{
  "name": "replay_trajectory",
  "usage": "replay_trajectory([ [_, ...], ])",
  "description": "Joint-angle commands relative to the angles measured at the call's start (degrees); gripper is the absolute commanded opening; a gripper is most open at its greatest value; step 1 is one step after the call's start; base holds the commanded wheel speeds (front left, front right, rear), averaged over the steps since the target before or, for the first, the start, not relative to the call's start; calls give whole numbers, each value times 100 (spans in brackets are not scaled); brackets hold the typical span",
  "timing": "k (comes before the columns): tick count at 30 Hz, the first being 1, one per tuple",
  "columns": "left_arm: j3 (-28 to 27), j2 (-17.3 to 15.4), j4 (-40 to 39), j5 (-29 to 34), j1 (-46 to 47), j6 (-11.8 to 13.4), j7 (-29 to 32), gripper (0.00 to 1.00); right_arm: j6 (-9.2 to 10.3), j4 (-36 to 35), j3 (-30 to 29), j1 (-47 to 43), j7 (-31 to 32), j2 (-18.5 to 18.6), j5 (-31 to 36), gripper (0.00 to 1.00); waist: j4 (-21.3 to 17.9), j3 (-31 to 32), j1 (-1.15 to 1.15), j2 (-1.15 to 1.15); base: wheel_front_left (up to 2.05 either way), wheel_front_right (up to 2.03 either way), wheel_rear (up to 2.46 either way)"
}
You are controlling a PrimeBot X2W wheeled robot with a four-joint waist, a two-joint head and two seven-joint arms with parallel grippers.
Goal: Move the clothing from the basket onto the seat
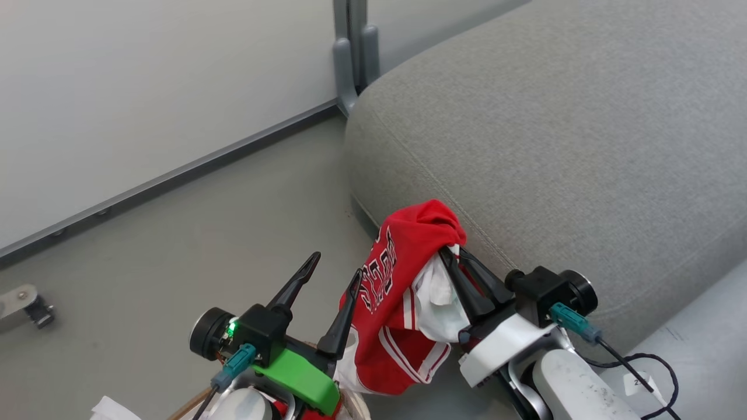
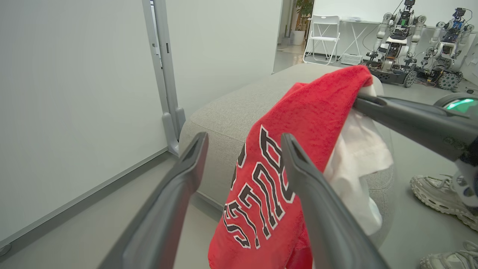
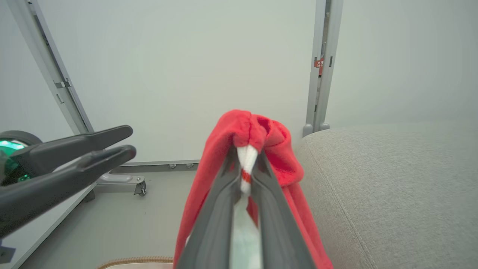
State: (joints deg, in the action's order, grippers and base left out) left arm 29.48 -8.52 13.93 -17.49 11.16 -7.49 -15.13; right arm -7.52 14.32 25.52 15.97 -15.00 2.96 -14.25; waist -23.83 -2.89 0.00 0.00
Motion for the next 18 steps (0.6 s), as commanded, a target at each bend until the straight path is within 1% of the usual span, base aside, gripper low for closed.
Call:
replay_trajectory([
  [1,30,-104,36,-27,106,0,-2,100,6,-102,-104,-105,-27,-6,57,0,-574,-370,0,0,0,0,0],
  [5,91,-181,43,-84,178,0,-2,100,7,-230,-264,30,-27,-7,234,0,-651,-530,0,0,0,0,0],
  [10,52,-339,3,-176,132,0,-2,100,6,-250,-479,755,-27,196,636,0,-650,-867,0,0,0,0,0],
  [12,37,-452,-24,-182,93,0,-2,100,6,-161,-423,1193,-27,307,628,0,-636,-1021,0,0,0,0,0],
  [14,83,-551,-75,-190,161,0,-2,100,7,-53,-558,1681,-27,564,688,0,-497,-1214,0,0,0,0,0],
  [16,114,-675,-140,-206,256,0,-2,100,7,80,-727,2125,-27,691,677,0,-352,-1402,0,0,0,0,0],
  [18,156,-807,-192,-219,311,0,-2,100,7,205,-845,2606,-27,879,823,0,-206,-1593,0,0,0,0,0],
])
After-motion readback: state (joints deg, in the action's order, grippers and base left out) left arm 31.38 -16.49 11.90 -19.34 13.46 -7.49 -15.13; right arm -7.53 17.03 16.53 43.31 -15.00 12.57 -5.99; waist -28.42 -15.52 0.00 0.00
